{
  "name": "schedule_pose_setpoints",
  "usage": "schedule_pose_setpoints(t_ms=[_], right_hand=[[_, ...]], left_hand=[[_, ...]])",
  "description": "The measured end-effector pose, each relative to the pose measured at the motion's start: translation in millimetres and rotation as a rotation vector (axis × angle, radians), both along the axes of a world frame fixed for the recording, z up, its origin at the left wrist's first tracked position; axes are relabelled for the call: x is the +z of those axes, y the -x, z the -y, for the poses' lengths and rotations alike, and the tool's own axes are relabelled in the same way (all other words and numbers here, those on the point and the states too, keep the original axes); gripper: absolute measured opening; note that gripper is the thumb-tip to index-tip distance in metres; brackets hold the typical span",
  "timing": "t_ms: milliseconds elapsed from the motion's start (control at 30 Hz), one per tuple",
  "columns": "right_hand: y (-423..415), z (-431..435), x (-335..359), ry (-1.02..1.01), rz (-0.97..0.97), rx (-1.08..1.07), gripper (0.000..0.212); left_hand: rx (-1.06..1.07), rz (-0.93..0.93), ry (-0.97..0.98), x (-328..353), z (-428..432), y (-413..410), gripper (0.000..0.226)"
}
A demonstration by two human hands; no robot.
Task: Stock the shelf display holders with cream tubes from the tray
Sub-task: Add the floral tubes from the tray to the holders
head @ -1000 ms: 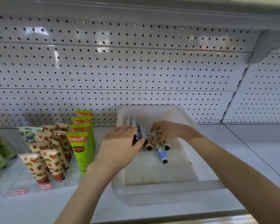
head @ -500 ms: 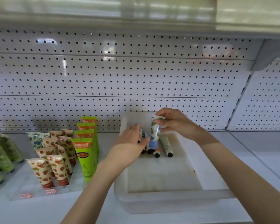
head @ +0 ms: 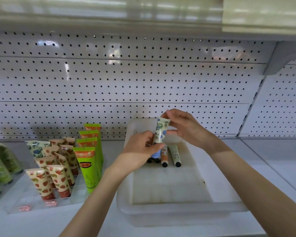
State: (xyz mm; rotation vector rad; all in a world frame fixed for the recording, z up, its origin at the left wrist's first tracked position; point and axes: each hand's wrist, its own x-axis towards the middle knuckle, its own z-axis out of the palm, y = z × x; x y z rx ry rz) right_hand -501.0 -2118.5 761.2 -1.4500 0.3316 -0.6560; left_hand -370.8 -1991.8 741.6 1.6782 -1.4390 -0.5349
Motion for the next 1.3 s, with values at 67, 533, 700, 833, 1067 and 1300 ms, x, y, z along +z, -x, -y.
schedule_pose_setpoints(t_ms=[67, 533, 700, 833, 1067, 1300], right_hand=[[0.6, 7.1, -3.5, 0.042, -0.114, -0.141, 0.027], [-4.6, 25.4, -68.2, 0.84, -1.384, -0.17, 0.042], [-2.5, 25.3, -67.9, 0.794, -1.401, -0.17, 0.044], [-0.3, 21.2, -62.2, 0.703, -1.377, -0.165, 0.046], [-5.3, 14.2, -47.3, 0.558, -1.292, -0.266, 0.037], [4.6, -2.3, 2.5, 0.38, -0.872, -0.479, 0.028]], left_hand=[[-0.013, -0.034, -0.003, -1.5, -1.0, -1.0, 0.023], [-0.118, -0.304, 0.053, 4.2, -12.3, -8.8, 0.01], [-0.107, -0.32, 0.056, 1.5, -14.2, -14.2, 0.011], [-0.113, -0.329, 0.056, 1.9, -18.6, -19.5, 0.011], [-0.137, -0.358, 0.061, 8.3, -28.7, -24.3, 0.01], [-0.139, -0.343, 0.124, 20.5, -41.1, -34.8, 0.03]])
